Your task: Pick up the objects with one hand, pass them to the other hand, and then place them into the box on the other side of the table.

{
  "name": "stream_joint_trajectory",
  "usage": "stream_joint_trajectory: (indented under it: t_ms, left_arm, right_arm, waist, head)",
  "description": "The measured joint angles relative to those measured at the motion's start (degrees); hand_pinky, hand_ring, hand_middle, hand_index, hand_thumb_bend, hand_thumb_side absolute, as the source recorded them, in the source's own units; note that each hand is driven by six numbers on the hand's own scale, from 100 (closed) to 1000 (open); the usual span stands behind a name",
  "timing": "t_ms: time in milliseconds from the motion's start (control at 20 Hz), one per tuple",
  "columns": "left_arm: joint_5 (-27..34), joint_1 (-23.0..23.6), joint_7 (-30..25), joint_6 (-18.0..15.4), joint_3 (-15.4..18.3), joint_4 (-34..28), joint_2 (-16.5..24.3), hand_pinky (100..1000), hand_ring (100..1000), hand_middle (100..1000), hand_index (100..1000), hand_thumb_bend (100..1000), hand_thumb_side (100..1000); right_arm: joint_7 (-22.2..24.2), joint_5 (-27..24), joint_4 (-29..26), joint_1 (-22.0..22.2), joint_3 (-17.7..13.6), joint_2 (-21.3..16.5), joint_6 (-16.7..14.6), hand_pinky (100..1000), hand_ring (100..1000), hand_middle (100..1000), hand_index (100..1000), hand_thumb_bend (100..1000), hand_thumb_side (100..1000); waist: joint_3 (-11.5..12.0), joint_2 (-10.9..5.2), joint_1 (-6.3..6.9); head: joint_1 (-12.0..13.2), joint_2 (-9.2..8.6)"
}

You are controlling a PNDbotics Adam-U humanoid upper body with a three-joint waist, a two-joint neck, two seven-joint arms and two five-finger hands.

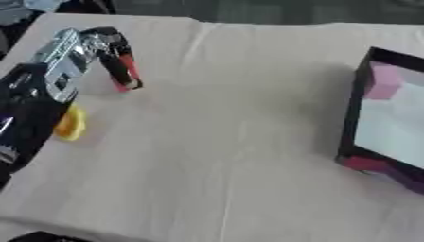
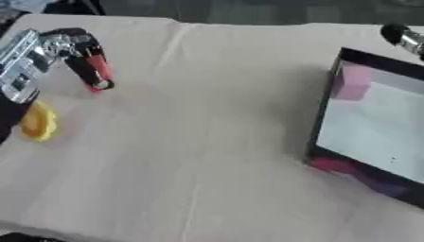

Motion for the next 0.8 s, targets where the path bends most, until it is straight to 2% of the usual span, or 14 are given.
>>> stream_joint_trajectory:
  t_ms: [250, 400, 600, 800]
  left_arm:
    - [3.77, 0.78, 3.55, 2.92, 1.67, -3.92, 0.06, 776, 714, 583, 527, 156, 147]
    - [7.22, 1.77, 7.73, 3.53, 2.21, -7.22, 0.06, 751, 693, 569, 526, 116, 114]
    - [11.94, 3.22, 14.58, 2.13, 2.17, -12.11, 0.06, 733, 671, 552, 525, 100, 100]
    - [13.83, 4.52, 20.6, -0.19, 1.07, -16.71, 0.03, 725, 661, 546, 524, 100, 100]
  right_arm:
    - [-0.04, -0.14, -0.37, -0.24, -0.01, 0.0, -0.03, 917, 924, 821, 866, 654, 326]
    - [-0.15, -0.49, -1.07, -0.73, -0.02, -0.01, -0.15, 917, 924, 821, 866, 655, 322]
    - [-0.26, -0.91, -2.23, -1.23, -0.03, -0.01, -0.26, 917, 923, 821, 866, 657, 318]
    - [-0.16, -1.13, -3.54, -1.93, -0.02, -0.01, -0.3, 916, 923, 822, 866, 656, 317]
  waist:
    - [0.09, 0.0, 0.0]
    - [0.12, 0.0, 0.0]
    - [0.12, 0.0, 0.0]
    - [0.11, 0.0, -0.01]
  head:
    - [-0.17, 0.0]
    - [-0.25, -0.02]
    - [-0.47, -0.17]
    - [-0.71, -0.56]
